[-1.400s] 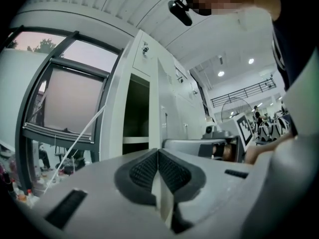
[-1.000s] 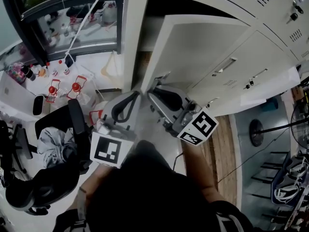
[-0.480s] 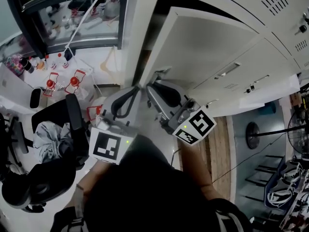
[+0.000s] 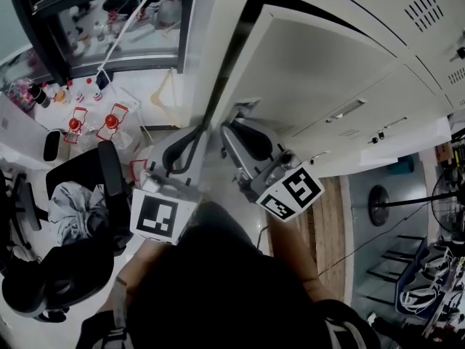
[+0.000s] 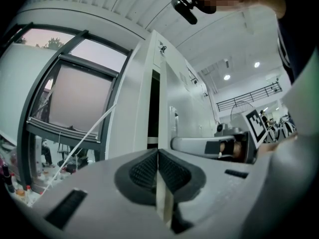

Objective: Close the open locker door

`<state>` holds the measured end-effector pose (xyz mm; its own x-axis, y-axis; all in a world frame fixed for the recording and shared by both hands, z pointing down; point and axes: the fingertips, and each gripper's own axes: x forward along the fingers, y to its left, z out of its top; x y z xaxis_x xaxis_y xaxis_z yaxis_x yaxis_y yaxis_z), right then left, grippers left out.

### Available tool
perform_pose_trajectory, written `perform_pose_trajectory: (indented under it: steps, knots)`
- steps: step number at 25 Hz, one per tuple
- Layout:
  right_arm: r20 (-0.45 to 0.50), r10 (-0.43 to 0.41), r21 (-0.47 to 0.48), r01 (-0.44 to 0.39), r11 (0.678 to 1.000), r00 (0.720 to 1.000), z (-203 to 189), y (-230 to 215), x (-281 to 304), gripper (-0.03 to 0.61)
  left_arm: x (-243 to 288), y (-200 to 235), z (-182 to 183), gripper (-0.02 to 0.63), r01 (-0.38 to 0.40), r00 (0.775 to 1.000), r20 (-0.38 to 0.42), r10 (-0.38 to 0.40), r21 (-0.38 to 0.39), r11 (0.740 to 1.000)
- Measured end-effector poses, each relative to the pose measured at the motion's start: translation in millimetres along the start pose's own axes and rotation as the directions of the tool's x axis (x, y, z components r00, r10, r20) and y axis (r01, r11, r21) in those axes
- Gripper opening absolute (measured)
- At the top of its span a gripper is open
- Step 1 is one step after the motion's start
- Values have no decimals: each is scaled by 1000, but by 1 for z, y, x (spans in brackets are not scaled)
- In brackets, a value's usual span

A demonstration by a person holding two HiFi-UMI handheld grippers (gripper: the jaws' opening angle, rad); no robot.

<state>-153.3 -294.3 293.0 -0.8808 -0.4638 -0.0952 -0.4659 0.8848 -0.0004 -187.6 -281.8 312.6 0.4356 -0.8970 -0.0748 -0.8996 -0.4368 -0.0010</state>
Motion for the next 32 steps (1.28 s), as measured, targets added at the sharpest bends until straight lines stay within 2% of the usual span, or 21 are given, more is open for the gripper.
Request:
perform_pose_trajectory:
  steps: [32]
  knots:
    - [-9, -92, -2, 92, 996, 996, -1, -19, 24, 40, 21, 6, -10, 5, 51, 998, -31, -51, -17, 999]
